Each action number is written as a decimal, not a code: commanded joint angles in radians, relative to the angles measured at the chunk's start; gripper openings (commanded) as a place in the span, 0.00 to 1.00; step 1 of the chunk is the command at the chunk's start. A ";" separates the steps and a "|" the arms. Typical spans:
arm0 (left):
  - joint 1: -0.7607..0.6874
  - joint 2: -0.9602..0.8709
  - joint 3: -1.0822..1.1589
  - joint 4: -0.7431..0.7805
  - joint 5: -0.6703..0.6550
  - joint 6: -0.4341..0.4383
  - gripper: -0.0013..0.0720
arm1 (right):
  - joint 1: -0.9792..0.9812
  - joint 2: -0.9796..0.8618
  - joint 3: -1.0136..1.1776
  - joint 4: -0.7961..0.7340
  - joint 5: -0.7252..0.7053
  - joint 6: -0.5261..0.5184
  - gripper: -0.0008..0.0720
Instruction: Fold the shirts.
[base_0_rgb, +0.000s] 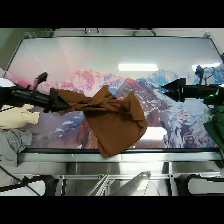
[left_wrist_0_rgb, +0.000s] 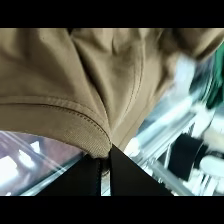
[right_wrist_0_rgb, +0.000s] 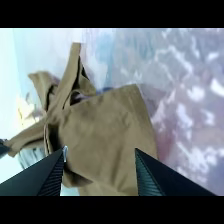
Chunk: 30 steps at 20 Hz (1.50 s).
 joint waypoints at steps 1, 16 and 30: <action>0.107 0.073 -0.088 -0.022 -0.017 0.048 0.05 | 0.114 -0.064 0.001 0.017 0.009 0.030 0.69; 0.092 0.073 -0.212 -0.024 0.024 0.121 0.05 | 0.277 -0.239 0.009 0.084 -0.134 -0.014 0.69; 0.092 0.073 -0.212 -0.024 0.022 0.121 0.05 | 0.409 -0.315 0.082 0.087 -0.201 0.043 0.51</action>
